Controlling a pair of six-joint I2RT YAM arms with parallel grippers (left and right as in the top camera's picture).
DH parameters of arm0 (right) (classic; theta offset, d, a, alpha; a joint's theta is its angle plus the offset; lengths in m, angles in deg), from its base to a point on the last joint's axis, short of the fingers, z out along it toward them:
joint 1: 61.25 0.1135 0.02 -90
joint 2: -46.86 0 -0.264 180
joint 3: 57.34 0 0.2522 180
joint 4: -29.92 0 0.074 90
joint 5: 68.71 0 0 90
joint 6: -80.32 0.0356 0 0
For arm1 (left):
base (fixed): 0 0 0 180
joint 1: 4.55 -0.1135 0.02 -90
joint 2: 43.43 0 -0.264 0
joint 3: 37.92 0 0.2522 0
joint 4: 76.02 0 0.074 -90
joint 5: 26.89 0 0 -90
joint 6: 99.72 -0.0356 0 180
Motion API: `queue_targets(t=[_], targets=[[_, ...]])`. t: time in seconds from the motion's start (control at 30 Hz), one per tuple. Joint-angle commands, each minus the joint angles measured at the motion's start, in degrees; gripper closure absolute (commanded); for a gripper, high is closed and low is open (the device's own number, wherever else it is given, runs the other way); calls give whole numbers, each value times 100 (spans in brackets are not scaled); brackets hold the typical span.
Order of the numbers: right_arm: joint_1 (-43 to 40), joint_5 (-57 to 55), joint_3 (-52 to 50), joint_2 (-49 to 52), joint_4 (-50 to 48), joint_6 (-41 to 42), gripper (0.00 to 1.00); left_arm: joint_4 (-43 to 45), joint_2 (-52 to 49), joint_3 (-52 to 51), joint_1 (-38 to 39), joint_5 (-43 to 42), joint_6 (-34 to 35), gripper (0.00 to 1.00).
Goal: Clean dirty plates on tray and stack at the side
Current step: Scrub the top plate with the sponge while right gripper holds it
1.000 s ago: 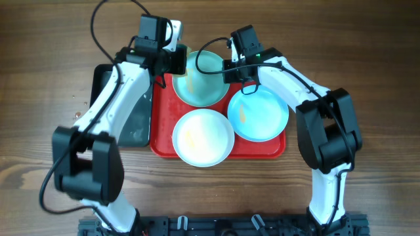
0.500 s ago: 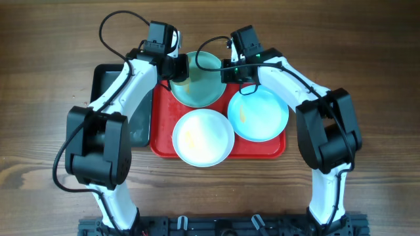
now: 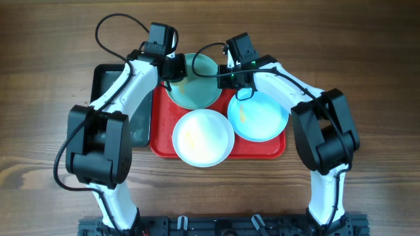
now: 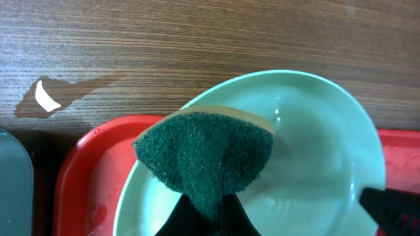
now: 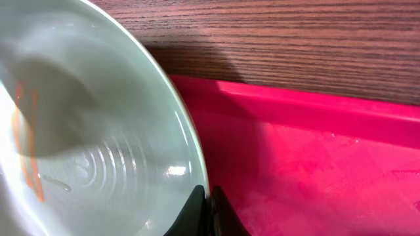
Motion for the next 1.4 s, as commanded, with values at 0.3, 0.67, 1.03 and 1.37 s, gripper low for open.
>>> queue_targets(t=[0.3,0.67,1.03,1.37], targets=[[116,-369,-68,66,-87,-479,96,273,-131,-330,70,151,-1137,96],[219,-361,-68,66,-52,-472,96,487,-682,-472,170,315,-584,96],[262,7,-68,66,-79,-463,96,485,-994,-470,483,-1187,-540,96],[260,4,-68,66,-79,-466,96,468,68,-341,-118,-2210,-549,96]])
